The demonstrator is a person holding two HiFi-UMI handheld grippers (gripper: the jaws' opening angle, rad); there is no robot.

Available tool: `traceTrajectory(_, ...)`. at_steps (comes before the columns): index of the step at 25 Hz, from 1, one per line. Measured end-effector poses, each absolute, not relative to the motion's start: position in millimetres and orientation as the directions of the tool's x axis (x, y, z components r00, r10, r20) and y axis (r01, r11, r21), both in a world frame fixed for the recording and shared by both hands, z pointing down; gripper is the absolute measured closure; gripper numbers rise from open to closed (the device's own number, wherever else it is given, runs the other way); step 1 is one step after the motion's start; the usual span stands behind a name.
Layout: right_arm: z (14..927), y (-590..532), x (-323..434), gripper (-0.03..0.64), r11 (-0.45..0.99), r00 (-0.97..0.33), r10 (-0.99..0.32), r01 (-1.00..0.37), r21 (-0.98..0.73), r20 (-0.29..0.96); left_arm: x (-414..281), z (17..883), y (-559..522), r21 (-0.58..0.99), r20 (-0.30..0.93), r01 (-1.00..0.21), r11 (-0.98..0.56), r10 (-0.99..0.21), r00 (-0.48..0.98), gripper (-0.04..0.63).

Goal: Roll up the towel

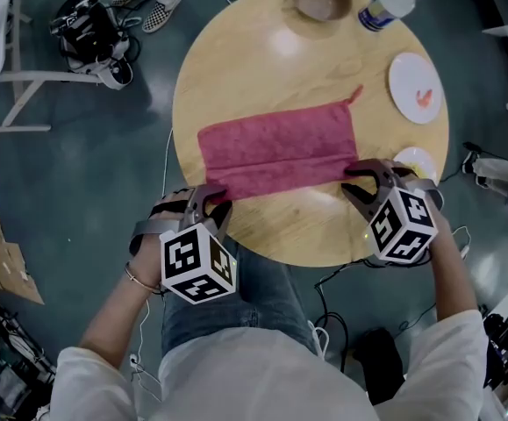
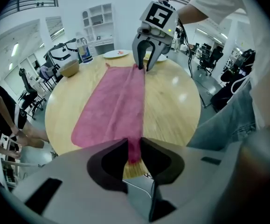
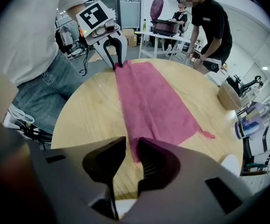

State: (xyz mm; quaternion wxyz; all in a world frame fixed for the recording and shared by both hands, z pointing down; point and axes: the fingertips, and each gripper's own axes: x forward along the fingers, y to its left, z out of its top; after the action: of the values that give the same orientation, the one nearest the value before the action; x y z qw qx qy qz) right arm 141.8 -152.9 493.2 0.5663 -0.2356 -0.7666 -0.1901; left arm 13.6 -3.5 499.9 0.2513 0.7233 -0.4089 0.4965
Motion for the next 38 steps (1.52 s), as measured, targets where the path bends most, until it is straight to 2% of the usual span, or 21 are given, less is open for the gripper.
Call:
traceTrajectory(7, 493.7, -155.2, 138.6, 0.590, 0.815, -0.278, 0.104, 0.575, 0.079, 0.955, 14.1, 502.2, -2.1, -0.044, 0.921, -0.867, -0.497, -0.356, 0.157, 0.555)
traceTrajectory(14, 480.1, -139.3, 158.9, 0.594, 0.808, -0.196, 0.203, 0.587, -0.052, 0.959, 35.4, 486.2, 16.9, 0.110, 0.909, -0.871, -0.479, -0.306, 0.283, 0.571)
traceTrajectory(22, 465.2, -159.3, 139.3, 0.594, 0.837, -0.164, 0.253, 0.531, -0.130, 0.953, 16.3, 476.9, 2.1, 0.250, 0.885, -0.909, -0.333, -0.303, 0.354, 0.571)
traceTrajectory(38, 485.9, -186.0, 97.9, 0.584, 0.853, -0.146, 0.222, 0.508, -0.119, 0.964, -30.4, 491.3, -29.4, 0.217, 0.907, -0.962, -0.163, -0.331, 0.260, 0.568)
